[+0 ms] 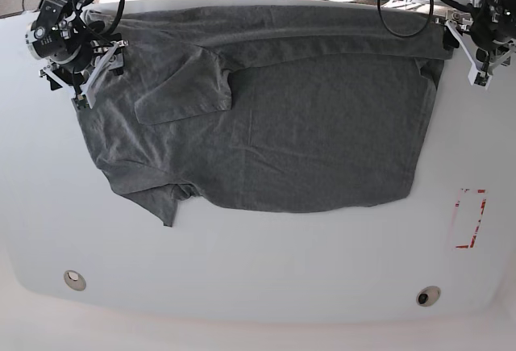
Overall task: Fold the T-shirt properly
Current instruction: 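Drag the folded edge with both grippers away from the shirt body, then release the edge and move both grippers to the shirt hem corners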
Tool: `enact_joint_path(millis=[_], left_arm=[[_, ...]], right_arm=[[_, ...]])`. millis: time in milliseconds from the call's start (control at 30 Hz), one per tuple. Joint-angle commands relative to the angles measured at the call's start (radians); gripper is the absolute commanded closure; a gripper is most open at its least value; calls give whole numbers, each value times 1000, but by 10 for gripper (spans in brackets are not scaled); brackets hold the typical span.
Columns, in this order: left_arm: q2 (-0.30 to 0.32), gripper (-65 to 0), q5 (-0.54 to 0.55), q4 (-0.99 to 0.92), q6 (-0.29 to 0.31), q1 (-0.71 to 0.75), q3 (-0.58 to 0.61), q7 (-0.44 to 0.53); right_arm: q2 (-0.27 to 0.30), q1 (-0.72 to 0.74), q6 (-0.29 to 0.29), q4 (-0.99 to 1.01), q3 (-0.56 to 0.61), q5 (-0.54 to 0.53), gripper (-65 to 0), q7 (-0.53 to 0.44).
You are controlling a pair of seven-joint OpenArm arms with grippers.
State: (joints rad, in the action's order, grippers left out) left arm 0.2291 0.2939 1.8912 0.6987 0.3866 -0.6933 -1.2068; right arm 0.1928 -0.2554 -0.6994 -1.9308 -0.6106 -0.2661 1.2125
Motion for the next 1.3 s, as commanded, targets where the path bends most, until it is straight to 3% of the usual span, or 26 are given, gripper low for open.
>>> enact_joint_path(millis=[0,133,367,700,967,1267], left_arm=[[19,-399,6,26,-1,-41,-10,-5],[33,-397,1,29,-1,-88,-12,-6],[59,-397,1,28,-1,-222,-9,-6],[59,-397,-2,6,-1,-498,24,-6],[59,-396,-2,-98,-1,-645,85,0],[59,-396,0,-201,-1,-703,85,2]], right_arm=[[14,60,1,-12,-10,6,-571,-6],[17,161,1,52,-13,8,-569,-9],[69,361,1,259,-12,8,-569,-41],[162,604,1,657,-7,6,-569,-237],[205,716,1,974,-5,6,-569,-403],[196,716,1,1094,-5,6,-569,-511]])
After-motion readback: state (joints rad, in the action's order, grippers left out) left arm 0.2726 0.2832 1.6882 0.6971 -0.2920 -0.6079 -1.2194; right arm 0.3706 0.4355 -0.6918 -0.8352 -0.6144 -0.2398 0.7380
